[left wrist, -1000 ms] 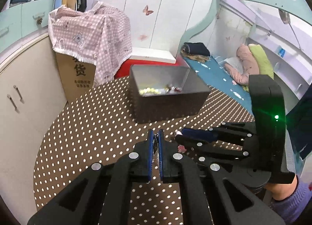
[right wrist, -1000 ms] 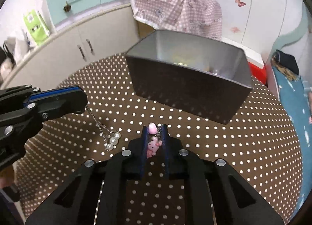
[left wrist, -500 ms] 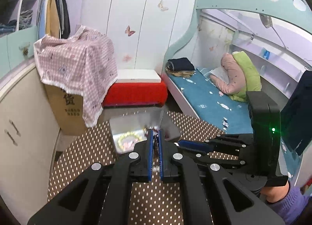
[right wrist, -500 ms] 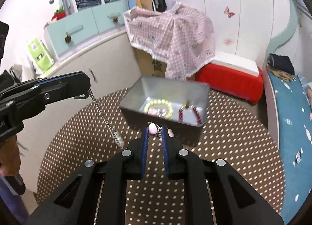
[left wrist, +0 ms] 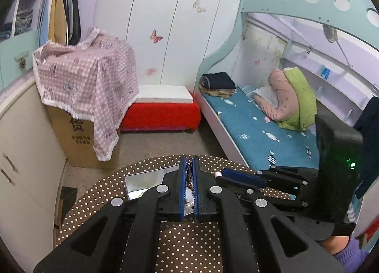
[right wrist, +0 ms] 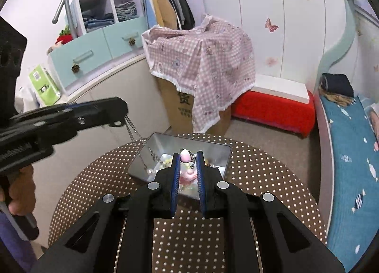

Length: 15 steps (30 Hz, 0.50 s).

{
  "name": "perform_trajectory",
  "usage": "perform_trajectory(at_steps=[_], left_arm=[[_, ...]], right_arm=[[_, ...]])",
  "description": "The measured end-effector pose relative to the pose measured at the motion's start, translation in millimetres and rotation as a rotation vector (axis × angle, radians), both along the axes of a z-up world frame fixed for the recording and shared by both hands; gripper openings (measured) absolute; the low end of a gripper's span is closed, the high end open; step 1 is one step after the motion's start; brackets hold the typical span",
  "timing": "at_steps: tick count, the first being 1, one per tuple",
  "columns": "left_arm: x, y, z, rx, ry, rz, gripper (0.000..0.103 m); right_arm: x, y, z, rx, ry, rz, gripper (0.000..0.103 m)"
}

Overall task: Organize jewelry
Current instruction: 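Carry the pearl chain and pink bunny charm with both grippers into the box, then open both grippers to release the chain and bunny charm in the box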

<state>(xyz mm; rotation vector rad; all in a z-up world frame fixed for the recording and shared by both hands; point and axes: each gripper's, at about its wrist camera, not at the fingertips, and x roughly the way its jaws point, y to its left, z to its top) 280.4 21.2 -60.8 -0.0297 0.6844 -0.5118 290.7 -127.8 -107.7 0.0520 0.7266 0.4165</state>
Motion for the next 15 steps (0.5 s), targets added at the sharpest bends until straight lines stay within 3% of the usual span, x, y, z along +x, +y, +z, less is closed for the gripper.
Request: perform_trajectory(at_steps=[15], left_arm=[[34, 0, -66, 0.028, 0.156, 0.033, 0.004]], right_arm=[[33, 15, -39, -0.005, 0.080, 0.018, 0.014]])
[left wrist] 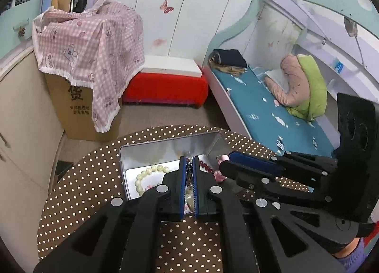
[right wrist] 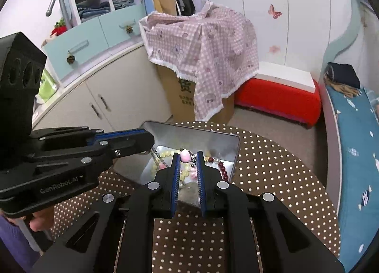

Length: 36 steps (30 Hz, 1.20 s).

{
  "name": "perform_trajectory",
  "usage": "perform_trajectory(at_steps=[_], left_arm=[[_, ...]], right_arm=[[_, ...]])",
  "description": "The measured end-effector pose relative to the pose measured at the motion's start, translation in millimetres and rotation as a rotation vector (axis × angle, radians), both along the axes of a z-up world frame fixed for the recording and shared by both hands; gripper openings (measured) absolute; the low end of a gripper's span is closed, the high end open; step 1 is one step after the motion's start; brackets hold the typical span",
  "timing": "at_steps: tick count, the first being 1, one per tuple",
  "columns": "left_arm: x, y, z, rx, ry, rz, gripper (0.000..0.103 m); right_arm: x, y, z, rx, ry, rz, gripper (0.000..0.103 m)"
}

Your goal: Organize jewelry

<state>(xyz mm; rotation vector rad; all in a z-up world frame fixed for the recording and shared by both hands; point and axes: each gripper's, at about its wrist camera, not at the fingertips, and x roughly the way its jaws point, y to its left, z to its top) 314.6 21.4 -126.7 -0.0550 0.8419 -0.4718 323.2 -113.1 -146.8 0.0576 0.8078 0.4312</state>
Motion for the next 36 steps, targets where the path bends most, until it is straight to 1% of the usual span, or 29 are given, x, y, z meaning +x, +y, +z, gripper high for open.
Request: perform_trajectory(at_steps=[8, 10, 20, 22, 23, 24, 25, 26, 27, 28, 30, 31, 32, 34, 35, 36], left_arm=[[0, -4, -8, 0.013, 0.018, -0.013, 0.005], [0, -4, -10, 0.025, 0.021, -0.009, 0.011], [-5, -2, -11, 0.040, 0.026, 0.009, 0.017], [-6, -2, -10, 0.041, 0.020, 0.016, 0.028], [-7, -2, -10, 0.043, 0.019, 0.024, 0.031], [-8, -2, -9, 0.045, 0.016, 0.033, 0.037], [-9, 0, -8, 0.046, 0.011, 0.041, 0.046], [-11, 1, -6, 0.050, -0.002, 0.060, 0.051], [-12, 3, -3, 0.052, -0.010, 0.075, 0.058], [-14, 4, -2, 0.051, -0.016, 0.084, 0.059], [-20, 6, 3, 0.052, -0.020, 0.090, 0.061], [-23, 6, 5, 0.056, -0.028, 0.094, 0.066], [-27, 6, 7, 0.068, -0.038, 0.101, 0.068], [-40, 8, 14, 0.090, -0.065, 0.111, 0.072], [-48, 8, 18, 0.091, -0.083, 0.107, 0.075], [-54, 8, 21, 0.096, -0.095, 0.107, 0.080]], right_arm=[[2, 1, -13, -0.004, 0.023, -0.002, 0.014], [4, 2, -16, -0.003, 0.030, -0.003, 0.014], [7, 3, -27, -0.004, 0.064, -0.005, 0.015], [7, 5, -28, -0.003, 0.069, -0.005, 0.016], [6, 4, -27, -0.004, 0.068, -0.008, 0.016], [5, 4, -27, -0.011, 0.069, -0.011, 0.016], [3, 3, -25, -0.015, 0.062, -0.016, 0.016], [1, 2, -23, -0.017, 0.050, -0.023, 0.017], [-1, 0, -21, -0.018, 0.048, -0.029, 0.017], [-3, -2, -19, -0.014, 0.047, -0.032, 0.018], [-11, -6, -11, -0.019, 0.025, -0.047, 0.029], [-16, -8, -7, -0.027, 0.012, -0.056, 0.043], [-21, -10, -2, -0.027, -0.003, -0.064, 0.052], [-34, -14, 10, -0.027, -0.027, -0.079, 0.056], [-41, -17, 17, -0.021, -0.035, -0.089, 0.060], [-47, -20, 22, -0.014, -0.043, -0.095, 0.062]])
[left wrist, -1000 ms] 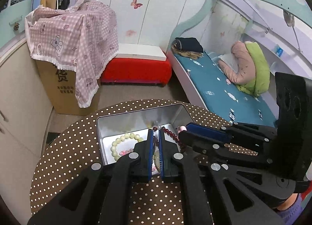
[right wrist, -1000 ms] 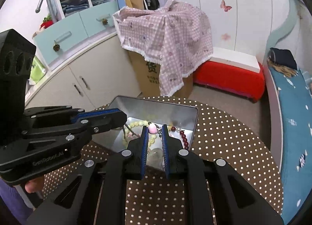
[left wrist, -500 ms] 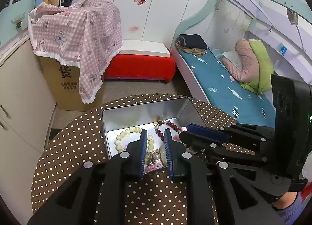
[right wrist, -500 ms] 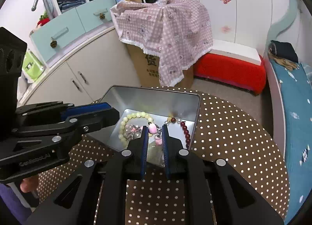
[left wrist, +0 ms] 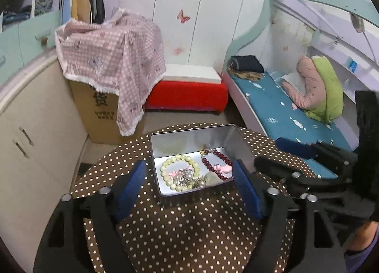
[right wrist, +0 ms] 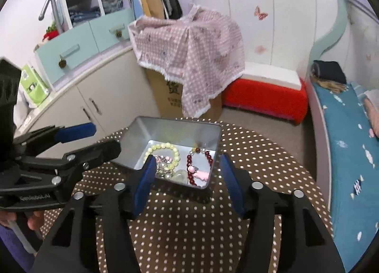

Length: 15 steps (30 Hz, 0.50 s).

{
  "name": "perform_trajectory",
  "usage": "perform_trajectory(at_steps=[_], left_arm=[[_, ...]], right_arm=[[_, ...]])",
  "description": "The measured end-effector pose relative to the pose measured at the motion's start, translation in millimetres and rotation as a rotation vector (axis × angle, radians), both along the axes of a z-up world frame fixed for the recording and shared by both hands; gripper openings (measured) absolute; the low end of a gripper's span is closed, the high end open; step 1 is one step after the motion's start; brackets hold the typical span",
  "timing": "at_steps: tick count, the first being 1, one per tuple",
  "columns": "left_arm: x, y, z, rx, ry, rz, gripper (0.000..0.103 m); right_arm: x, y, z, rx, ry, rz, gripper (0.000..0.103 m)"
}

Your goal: Organize jewelry

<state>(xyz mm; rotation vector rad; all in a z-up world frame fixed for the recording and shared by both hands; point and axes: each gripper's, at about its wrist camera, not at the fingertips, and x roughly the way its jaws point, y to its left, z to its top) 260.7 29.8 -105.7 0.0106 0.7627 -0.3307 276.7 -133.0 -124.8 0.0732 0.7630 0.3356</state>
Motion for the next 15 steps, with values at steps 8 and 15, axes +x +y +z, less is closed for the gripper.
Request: perform_trajectory(at_steps=[8, 15], left_arm=[[-67, 5, 36, 0.000, -0.127, 0.034, 0.086], [-122, 9, 69, -0.036, -0.217, 0.063, 0.088]], right_arm=[[-78, 1, 60, -0.012, -0.129, -0.009, 0.069], [-150, 6, 106, -0.052, -0.250, -0.016, 0.073]])
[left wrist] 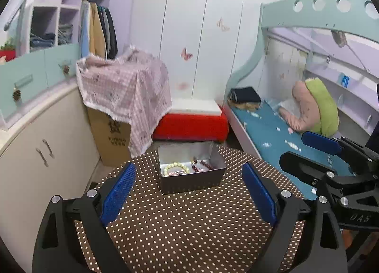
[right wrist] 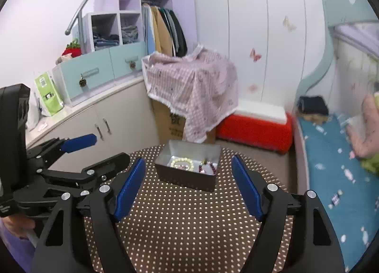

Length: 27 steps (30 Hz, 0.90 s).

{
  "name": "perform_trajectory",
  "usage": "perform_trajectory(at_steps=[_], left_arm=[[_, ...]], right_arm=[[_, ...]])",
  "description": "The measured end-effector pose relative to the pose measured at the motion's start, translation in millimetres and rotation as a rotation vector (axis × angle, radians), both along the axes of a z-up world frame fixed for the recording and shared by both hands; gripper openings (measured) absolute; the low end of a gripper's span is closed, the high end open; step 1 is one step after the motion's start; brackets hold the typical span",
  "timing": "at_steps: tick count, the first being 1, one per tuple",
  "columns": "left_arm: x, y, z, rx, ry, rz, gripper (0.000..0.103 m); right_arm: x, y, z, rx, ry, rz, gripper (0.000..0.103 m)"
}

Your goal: Organize jewelry

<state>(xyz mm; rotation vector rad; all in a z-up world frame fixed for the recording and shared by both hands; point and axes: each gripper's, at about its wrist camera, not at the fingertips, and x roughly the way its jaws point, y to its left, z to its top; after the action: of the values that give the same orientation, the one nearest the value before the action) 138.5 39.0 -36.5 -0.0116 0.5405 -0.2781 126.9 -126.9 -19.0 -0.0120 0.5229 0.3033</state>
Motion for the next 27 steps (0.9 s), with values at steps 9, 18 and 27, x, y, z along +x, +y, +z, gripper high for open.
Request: perform_trajectory(at_steps=[9, 18, 27], left_arm=[[-73, 2, 42, -0.029, -0.152, 0.027, 0.088], [-122, -5, 69, -0.006, -0.278, 0.057, 0.088], [-151, -9, 82, 0.010, -0.355, 0.095, 0.088]], right_arm=[[-73, 0, 47, -0.027, -0.142, -0.043, 0.081], [-129, -1, 77, -0.070, -0.267, -0.088, 0.084], [-156, -3, 93, -0.071, -0.345, -0.131, 0.089]])
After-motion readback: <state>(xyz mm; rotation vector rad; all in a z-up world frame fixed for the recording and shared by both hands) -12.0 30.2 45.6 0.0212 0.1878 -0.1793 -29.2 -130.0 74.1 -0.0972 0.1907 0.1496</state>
